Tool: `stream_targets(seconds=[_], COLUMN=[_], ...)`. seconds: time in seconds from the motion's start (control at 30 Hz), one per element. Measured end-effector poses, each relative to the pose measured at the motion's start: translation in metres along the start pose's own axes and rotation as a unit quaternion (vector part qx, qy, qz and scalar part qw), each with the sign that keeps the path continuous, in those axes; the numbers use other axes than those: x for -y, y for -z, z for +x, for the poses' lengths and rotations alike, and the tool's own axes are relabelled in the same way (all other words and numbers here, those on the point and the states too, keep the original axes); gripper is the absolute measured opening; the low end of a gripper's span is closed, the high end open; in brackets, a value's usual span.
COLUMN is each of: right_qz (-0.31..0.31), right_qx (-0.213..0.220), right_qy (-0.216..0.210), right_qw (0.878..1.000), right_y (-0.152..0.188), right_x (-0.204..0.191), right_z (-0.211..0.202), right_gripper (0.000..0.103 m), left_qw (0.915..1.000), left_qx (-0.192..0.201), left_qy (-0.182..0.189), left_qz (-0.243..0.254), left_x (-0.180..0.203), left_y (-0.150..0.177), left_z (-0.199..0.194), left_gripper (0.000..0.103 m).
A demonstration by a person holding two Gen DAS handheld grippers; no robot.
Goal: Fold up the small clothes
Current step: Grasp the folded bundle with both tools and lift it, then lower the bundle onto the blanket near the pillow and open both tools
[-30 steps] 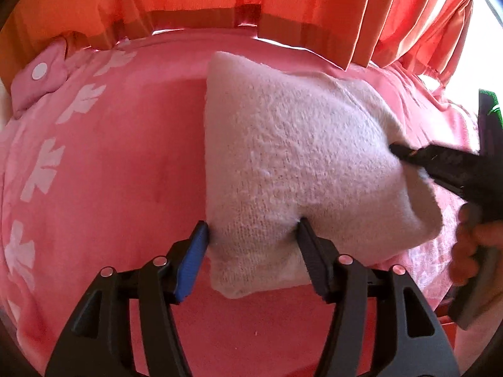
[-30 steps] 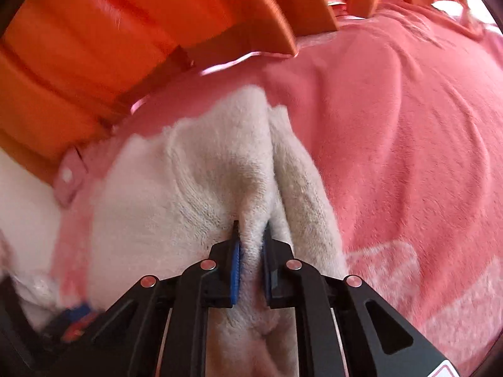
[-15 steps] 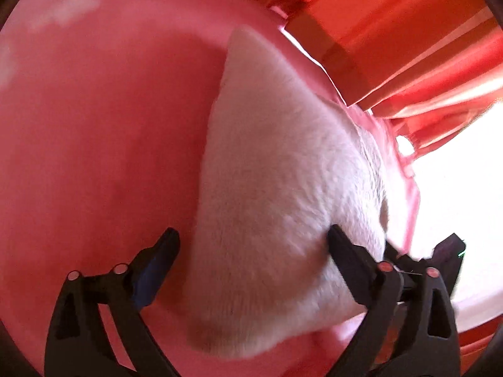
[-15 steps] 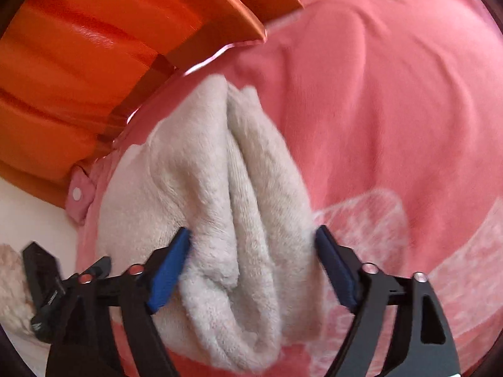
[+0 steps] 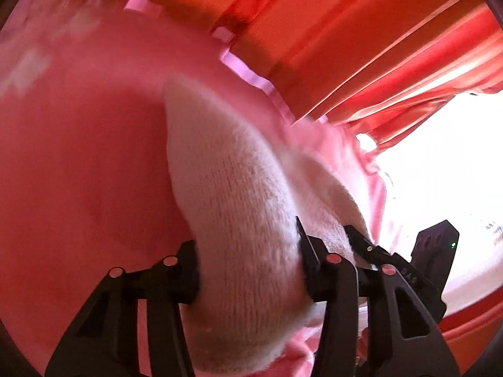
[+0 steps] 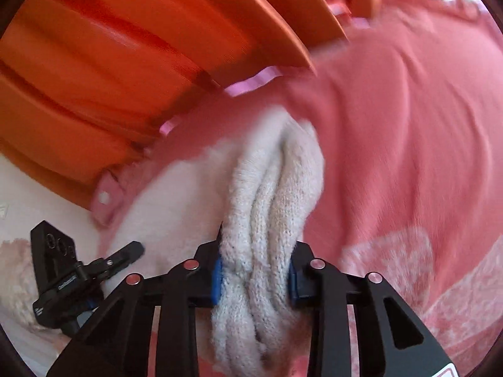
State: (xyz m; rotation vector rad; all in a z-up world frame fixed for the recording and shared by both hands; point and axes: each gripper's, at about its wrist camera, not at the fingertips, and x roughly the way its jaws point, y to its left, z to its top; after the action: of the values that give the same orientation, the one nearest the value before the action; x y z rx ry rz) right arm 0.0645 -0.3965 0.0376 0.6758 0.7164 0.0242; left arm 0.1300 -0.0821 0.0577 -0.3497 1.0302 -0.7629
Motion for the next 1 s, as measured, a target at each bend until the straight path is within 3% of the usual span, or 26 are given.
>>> stream_targets(seconds=[0.17,0.27,0.4,0.5,0.57,0.6,0.63,0.67,0.7,0.73,0.8,0.87,0.93,1.0], right_qz=[-0.084,-0.120,-0.142,-0.124,-0.109,-0.091,-0.068,-0.041,-0.019,-0.003,0.002,0.004,0.002,-0.012], right_qx=[0.085,0.132,0.151,0.109,0.056,0.020,-0.020,-0.060,-0.078,-0.068,-0.037,-0.023,-0.021,-0.037], right_qy=[-0.052,-0.088,-0.112,-0.104,-0.076,-0.046,-0.008,0.035,0.045,0.011,0.020,0.012,0.006,0.018], right_qw=[0.991,0.980,0.972,0.981,0.990,0.995,0.997,0.997,0.996,0.998,0.999,1.000,1.000,0.999], right_y=[-0.045,-0.064,-0.073,-0.065,-0.044,-0.029,-0.014,0.005,0.020,0.029,0.033,0.025,0.014,0.004], right_x=[-0.086,-0.132,-0.159,-0.147,-0.116,-0.095,-0.075,-0.053,-0.036,-0.028,-0.024,-0.027,-0.033,-0.041], right_z=[-0.057,-0.082,-0.076,-0.021,0.045,0.080,0.111,0.136,0.145,0.144,0.130,0.127,0.135,0.153], right_gripper=[0.029,0.029,0.029,0.032,0.039,0.042,0.042,0.039,0.037,0.038,0.039,0.054,0.074,0.080], left_qw=[0.9933,0.9822,0.9697,0.9748,0.9835,0.9861,0.9875,0.9853,0.9862,0.9893,0.9902,0.9887,0.9879,0.9891], left_qx=[0.065,0.129,0.189,0.183,0.150,0.132,0.094,0.069,0.055,0.056,0.087,0.105,0.121,0.115], left_qy=[0.017,0.030,0.024,-0.009,-0.054,-0.076,-0.122,-0.156,-0.156,-0.131,-0.095,-0.090,-0.076,-0.062], left_qz=[0.094,0.133,0.153,0.127,0.085,0.067,0.035,0.007,-0.014,-0.031,-0.054,-0.058,-0.060,-0.067], left_x=[0.052,0.073,0.066,0.027,-0.027,-0.051,-0.087,-0.114,-0.132,-0.146,-0.159,-0.161,-0.161,-0.163], left_y=[-0.045,-0.067,-0.086,-0.093,-0.088,-0.082,-0.069,-0.056,-0.045,-0.034,-0.024,-0.028,-0.040,-0.048], left_z=[-0.062,-0.114,-0.151,-0.133,-0.090,-0.071,-0.042,-0.025,-0.016,-0.016,-0.027,-0.032,-0.031,-0.021], left_gripper=[0.045,0.045,0.046,0.051,0.055,0.056,0.053,0.051,0.051,0.053,0.057,0.063,0.081,0.088])
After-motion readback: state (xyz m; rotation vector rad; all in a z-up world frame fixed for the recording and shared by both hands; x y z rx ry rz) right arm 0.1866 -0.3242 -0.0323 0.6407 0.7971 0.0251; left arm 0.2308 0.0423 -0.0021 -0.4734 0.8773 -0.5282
